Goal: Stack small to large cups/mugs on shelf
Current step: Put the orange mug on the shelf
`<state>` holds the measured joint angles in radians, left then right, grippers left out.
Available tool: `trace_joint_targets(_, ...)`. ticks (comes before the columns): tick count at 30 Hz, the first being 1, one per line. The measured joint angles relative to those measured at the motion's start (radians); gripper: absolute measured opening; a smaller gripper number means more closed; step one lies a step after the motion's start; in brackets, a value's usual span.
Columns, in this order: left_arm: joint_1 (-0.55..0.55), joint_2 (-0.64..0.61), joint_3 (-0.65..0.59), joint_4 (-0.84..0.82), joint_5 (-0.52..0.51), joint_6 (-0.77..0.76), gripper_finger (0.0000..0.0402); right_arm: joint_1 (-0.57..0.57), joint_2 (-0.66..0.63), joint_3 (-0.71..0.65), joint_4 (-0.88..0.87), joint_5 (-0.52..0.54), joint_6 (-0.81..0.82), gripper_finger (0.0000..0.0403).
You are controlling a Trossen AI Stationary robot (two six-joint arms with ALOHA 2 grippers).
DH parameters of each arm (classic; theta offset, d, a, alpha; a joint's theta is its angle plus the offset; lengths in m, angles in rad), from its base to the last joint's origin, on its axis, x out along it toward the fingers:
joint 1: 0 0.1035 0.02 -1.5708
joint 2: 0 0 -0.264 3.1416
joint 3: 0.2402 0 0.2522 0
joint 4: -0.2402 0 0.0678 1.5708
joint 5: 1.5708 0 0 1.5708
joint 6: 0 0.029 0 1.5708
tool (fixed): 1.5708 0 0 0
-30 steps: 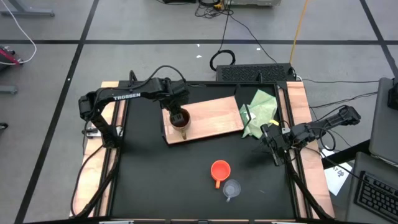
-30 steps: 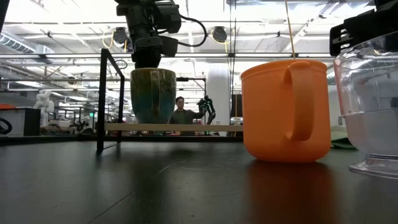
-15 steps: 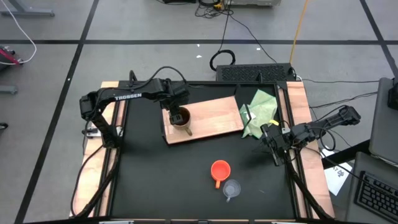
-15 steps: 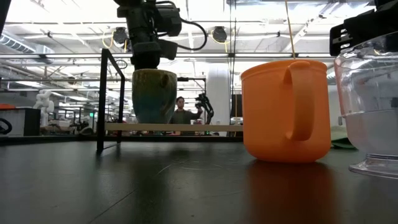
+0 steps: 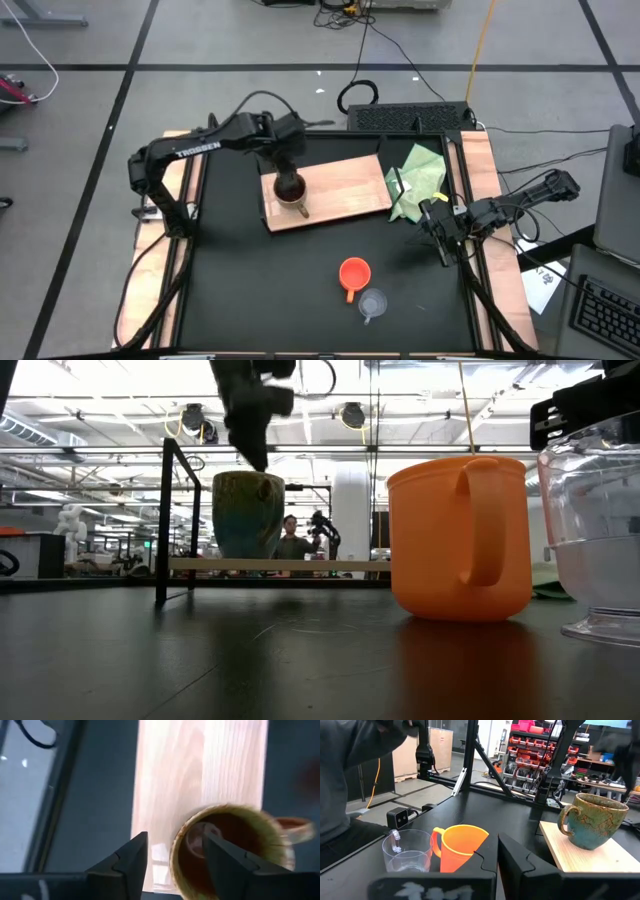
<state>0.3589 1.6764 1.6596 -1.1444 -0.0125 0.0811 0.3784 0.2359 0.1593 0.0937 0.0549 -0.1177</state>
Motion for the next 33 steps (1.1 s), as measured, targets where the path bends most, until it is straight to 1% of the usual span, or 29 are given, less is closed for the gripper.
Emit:
trace_joint_targets(3, -0.022, 0.000, 0.091, -0.050, -0.004, -0.005, 0.0185, 0.000, 0.000, 0.000, 0.000, 0.000, 0.000, 0.0000)
trace_joint_targets(5, -0.047, 0.000, 0.139, -0.092, 0.032, 0.040, 0.0160, 0.000, 0.000, 0.000, 0.000, 0.000, 0.000, 0.0000)
trace_joint_targets(7, -0.079, 0.000, 0.174, -0.111, 0.058, 0.051, 0.0116, 0.000, 0.000, 0.000, 0.000, 0.000, 0.000, 0.0000)
trace_joint_targets(10, -0.132, -0.001, 0.198, -0.117, 0.078, 0.052, 0.0031, 0.000, 0.000, 0.000, 0.000, 0.000, 0.000, 0.0000)
trace_joint_targets(11, -0.147, -0.004, 0.198, -0.125, 0.084, 0.053, 0.0016, 0.000, 0.000, 0.000, 0.000, 0.000, 0.000, 0.0000)
trace_joint_targets(14, -0.184, -0.030, 0.179, -0.160, 0.056, 0.058, 0.0009, 0.000, 0.000, 0.000, 0.000, 0.000, 0.001, 0.0000)
trace_joint_targets(17, -0.206, -0.079, 0.144, -0.161, 0.041, 0.025, 0.0003, 0.000, 0.000, 0.000, 0.000, 0.000, 0.022, 0.0000)
trace_joint_targets(18, -0.216, -0.104, 0.123, -0.149, 0.039, 0.018, 0.0002, 0.000, 0.000, 0.000, 0.000, 0.000, 0.026, 0.0000)
trace_joint_targets(21, -0.241, -0.212, 0.024, -0.043, 0.037, -0.008, 0.0002, 0.000, 0.000, 0.000, 0.000, 0.000, 0.030, 0.0000)
trace_joint_targets(24, -0.279, -0.325, -0.113, 0.094, 0.037, -0.027, 0.0001, 0.000, 0.000, 0.000, 0.000, -0.001, 0.031, 0.0000)
trace_joint_targets(27, -0.323, -0.443, -0.269, 0.231, 0.025, -0.107, 0.0001, 0.000, 0.000, 0.000, 0.000, -0.001, 0.028, 0.0000)
trace_joint_targets(30, -0.393, -0.559, -0.428, 0.375, -0.054, -0.183, 0.0001, 0.000, 0.000, 0.000, 0.000, -0.001, 0.027, 0.0000)
trace_joint_targets(33, -0.482, -0.658, -0.586, 0.560, -0.128, -0.234, 0.0001, 0.000, 0.000, 0.000, 0.000, -0.001, 0.026, 0.0000)
